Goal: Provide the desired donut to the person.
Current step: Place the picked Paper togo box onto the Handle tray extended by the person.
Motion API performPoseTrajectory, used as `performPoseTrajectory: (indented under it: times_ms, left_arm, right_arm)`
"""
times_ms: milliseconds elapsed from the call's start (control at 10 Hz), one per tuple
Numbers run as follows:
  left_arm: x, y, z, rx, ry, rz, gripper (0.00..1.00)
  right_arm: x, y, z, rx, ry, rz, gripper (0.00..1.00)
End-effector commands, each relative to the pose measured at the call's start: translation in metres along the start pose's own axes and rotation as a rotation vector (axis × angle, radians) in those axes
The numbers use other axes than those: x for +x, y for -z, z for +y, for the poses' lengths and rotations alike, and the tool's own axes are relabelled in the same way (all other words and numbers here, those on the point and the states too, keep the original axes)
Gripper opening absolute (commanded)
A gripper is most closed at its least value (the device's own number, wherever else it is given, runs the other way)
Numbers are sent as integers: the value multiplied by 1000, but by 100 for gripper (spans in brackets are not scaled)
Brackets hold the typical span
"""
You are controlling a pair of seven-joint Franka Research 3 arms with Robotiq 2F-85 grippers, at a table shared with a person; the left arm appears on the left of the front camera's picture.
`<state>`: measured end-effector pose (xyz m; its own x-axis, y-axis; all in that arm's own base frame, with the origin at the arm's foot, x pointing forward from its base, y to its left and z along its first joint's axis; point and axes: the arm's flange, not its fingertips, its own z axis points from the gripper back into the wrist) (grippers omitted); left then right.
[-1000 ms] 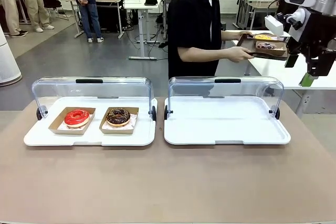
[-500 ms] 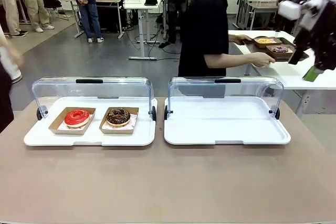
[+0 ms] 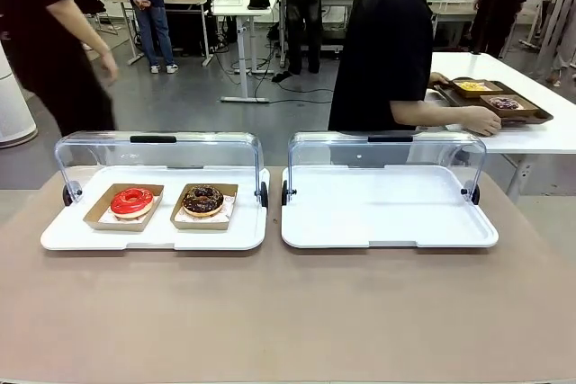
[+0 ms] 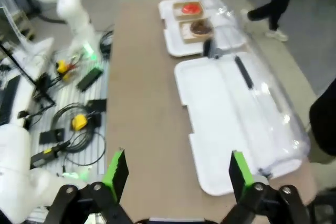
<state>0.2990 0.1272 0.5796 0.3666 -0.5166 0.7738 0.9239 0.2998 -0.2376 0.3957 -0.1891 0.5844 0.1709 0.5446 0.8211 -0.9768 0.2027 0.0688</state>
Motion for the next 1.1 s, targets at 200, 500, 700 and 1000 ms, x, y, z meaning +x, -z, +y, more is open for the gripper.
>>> performPoseTrajectory:
  times_ms: [200, 500, 700, 1000]
  left_arm:
    - [0, -1, 0, -2, 17, -14, 100]
    - [0, -1, 0, -2, 17, -14, 100]
    - [0, -1, 0, -2, 17, -14, 100]
    - [0, -1, 0, -2, 17, -14, 100]
  right_arm:
    - [-77, -23, -27, -176, 35, -130, 100]
    - [-94, -27, -32, -139, 17, -146, 100]
    - [-96, -25, -35, -90, -4, -152, 100]
    - [-95, -20, -38, -48, -15, -133, 100]
